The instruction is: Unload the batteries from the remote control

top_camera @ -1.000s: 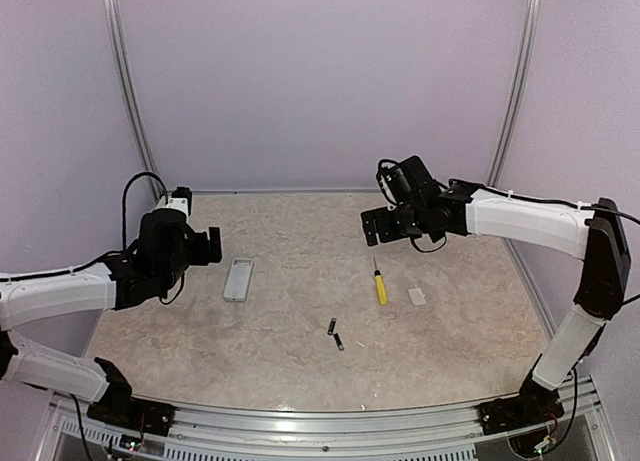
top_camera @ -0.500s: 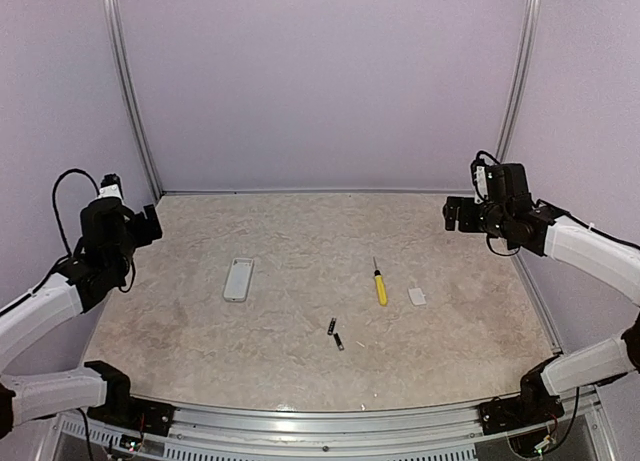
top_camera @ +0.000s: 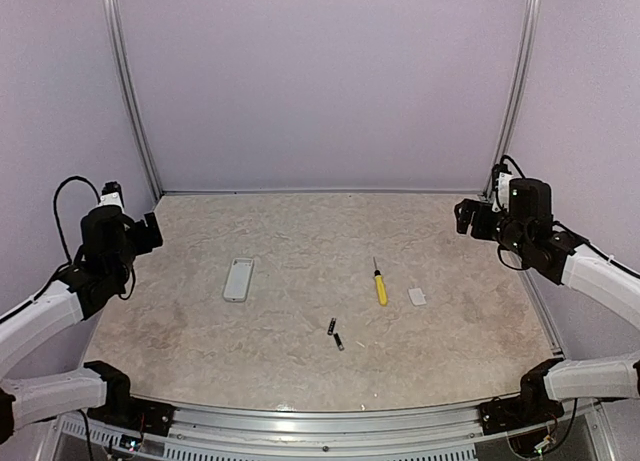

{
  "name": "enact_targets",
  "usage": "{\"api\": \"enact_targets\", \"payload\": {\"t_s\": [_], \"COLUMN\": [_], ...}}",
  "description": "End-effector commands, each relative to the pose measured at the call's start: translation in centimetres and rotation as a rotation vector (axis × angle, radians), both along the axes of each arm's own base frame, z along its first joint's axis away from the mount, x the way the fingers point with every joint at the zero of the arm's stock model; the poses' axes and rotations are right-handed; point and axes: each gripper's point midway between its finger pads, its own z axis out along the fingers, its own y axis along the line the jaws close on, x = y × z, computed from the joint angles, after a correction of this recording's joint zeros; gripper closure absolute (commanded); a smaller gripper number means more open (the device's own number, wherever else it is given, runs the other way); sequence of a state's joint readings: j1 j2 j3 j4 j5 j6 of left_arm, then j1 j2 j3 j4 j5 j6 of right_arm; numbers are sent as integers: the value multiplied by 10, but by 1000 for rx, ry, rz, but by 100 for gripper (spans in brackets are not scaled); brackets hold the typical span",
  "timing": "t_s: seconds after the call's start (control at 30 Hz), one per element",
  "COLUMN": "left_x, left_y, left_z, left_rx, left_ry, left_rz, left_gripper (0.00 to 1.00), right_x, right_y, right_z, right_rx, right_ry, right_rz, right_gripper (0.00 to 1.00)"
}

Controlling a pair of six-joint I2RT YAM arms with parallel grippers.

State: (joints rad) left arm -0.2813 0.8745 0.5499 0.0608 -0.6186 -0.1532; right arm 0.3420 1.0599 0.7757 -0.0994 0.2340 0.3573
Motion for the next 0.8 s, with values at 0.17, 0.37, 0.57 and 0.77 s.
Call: {"api": "enact_targets", "payload": {"t_s": [0.17,0.37,0.57,0.77], "left_x": [-1,-1,-1,-2], "left_y": [-2,-2,-3,-2], "left_z": [2,2,3,4], "left_rx": [-17,-17,-17,-17], "left_ry": [-21,-25,-29,-32], "left_rz": [-22,-24,-26,-27], "left_gripper": [1,1,1,1], "right_x": [-1,-2,-2,2], "right_y": [3,5,7,9], "right_z": [10,15,19,18], "right_rx": [29,28,33,21], "right_ry": [-54,-71,-82,-67], "right_rz": [21,35,46,57], "right_gripper": [0,0,0,0]}}
